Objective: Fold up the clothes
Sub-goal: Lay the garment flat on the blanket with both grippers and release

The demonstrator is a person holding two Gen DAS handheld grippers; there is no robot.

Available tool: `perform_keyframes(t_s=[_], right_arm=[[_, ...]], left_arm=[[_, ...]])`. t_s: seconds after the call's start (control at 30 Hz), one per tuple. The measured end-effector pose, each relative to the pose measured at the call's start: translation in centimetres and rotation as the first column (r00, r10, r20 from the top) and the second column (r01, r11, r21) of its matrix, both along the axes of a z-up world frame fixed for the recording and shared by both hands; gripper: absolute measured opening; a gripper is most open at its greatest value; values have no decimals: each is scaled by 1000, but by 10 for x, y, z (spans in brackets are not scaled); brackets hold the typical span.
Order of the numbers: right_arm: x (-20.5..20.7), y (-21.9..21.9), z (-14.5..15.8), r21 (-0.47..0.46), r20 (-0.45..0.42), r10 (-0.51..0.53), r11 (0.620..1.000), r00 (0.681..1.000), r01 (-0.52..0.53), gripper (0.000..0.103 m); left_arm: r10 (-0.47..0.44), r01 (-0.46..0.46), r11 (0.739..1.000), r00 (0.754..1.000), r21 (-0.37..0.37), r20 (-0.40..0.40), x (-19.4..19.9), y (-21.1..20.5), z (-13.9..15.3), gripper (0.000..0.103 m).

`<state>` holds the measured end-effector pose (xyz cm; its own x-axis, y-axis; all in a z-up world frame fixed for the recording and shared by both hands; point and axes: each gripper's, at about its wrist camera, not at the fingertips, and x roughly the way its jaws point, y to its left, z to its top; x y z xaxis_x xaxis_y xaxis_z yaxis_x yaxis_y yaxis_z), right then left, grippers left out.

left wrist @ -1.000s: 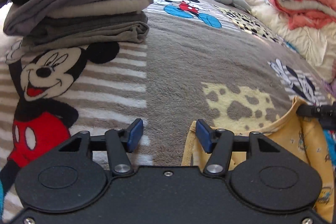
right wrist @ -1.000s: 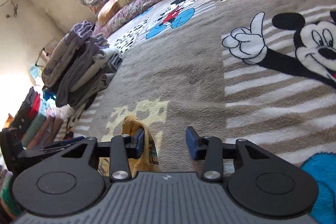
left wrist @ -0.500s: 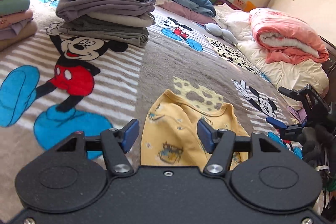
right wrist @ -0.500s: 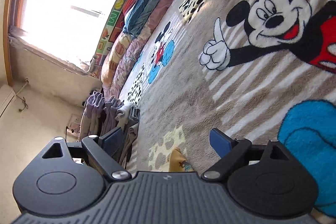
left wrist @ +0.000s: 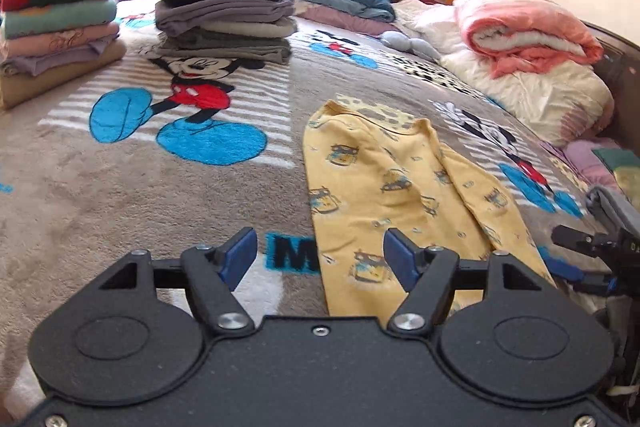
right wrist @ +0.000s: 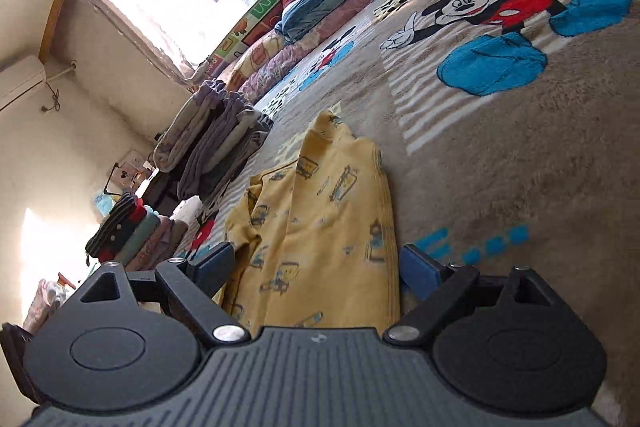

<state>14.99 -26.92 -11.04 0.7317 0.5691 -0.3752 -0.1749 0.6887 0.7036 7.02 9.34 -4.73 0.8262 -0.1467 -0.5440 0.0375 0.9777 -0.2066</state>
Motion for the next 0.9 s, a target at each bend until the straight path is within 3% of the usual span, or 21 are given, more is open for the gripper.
perform_keyframes(t_s=[0.1,0.17,0.27,0.37,0.47,0.57,0.67,0.8,0.9], right_arm=[[-25,10,9,-103,78,21,995,997,-13,89],[-37,17,21,-170,159,49,985,986,-22,88],[-51,26,31,-254,229,97,967,968,-37,88],[-63,38,23,-344,233,138,938,963,-51,88],[-64,47,15,-384,204,179,919,962,-89,87],[-66,54,9,-414,183,201,904,962,-110,87],[-65,57,7,-427,175,210,897,962,-118,87],[-65,58,5,-418,170,204,901,964,-117,88],[-64,59,3,-422,166,207,898,964,-121,89]], left_arm=[[-121,119,987,992,111,15,-21,-23,-5,69],[-135,133,981,991,144,3,-32,-33,-13,69],[-81,86,994,993,65,-83,-37,-31,-26,69],[-28,21,999,989,-45,-146,-43,-22,-30,69],[-13,-21,979,986,-201,-169,-49,-11,-30,69],[2,-44,971,985,-234,-175,-53,-11,-30,66],[29,-113,932,970,-344,-240,-52,-3,-39,60],[54,-198,839,957,-508,-284,-53,15,-50,57],[64,-241,765,951,-597,-302,-54,24,-57,44]])
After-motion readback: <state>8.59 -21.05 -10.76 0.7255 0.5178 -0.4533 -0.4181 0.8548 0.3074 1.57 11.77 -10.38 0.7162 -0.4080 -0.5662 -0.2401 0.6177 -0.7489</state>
